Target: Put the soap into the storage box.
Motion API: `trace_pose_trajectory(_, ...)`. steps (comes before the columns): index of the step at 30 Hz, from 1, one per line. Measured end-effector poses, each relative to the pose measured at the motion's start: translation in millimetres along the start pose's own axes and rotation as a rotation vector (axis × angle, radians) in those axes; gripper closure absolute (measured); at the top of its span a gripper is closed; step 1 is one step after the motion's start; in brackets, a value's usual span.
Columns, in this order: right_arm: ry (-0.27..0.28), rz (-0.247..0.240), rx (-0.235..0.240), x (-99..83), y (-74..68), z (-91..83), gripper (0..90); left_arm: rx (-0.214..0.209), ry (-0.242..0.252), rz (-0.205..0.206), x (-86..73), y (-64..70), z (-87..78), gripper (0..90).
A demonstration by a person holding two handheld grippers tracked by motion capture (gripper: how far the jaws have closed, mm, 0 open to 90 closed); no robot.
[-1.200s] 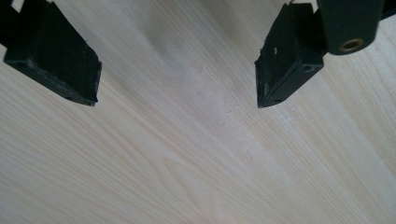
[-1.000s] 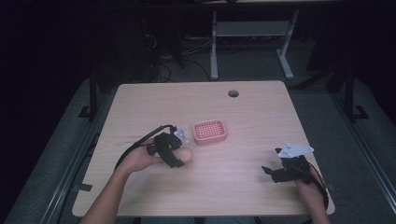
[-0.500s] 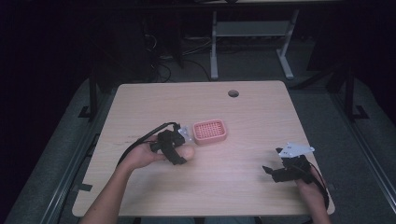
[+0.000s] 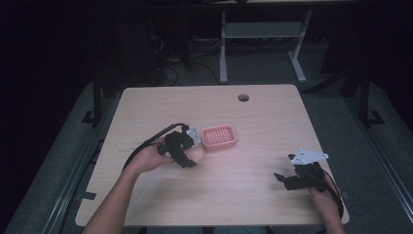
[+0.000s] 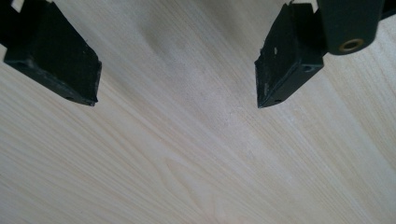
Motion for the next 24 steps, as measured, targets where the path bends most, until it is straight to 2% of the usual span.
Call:
trace_pose_trajectory(8, 0.001, 0.005, -0.003, 0.0, 0.3, -0.4, 14.0, -0.001, -0.008, 0.006, 4.2, -2.4, 1.4, 32.3)
trace_pose_trajectory(11, 0.004, 0.002, -0.003, 0.2, 0.5, -0.7, 14.0, -0.006, 0.007, -0.004, 4.8, -4.4, 0.5, 32.3)
trace_pose_trajectory(18, 0.005, -0.013, -0.006, 0.9, 1.0, -1.5, 13.9, -0.010, 0.002, -0.017, 5.7, -6.9, 3.6, 32.3)
trace_pose_trajectory(19, 0.012, 0.006, -0.005, 1.9, -0.9, -1.9, 14.0, -0.007, -0.004, -0.010, 7.6, -7.8, 4.6, 32.3)
trace_pose_trajectory(24, 0.019, 0.004, -0.013, 2.0, 0.7, -4.0, 13.9, -0.003, 0.001, 0.002, 16.1, -8.9, 6.0, 32.3)
Point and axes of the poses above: each handheld gripper's, and its own axes: z roughly forward along the jaws, x roughly out of its top, y roughly to its right, the point moved 3 cm from there along z, roughly forward along the jaws, and after that the axes turned 12 degrees about y, right-handed, at the moved point
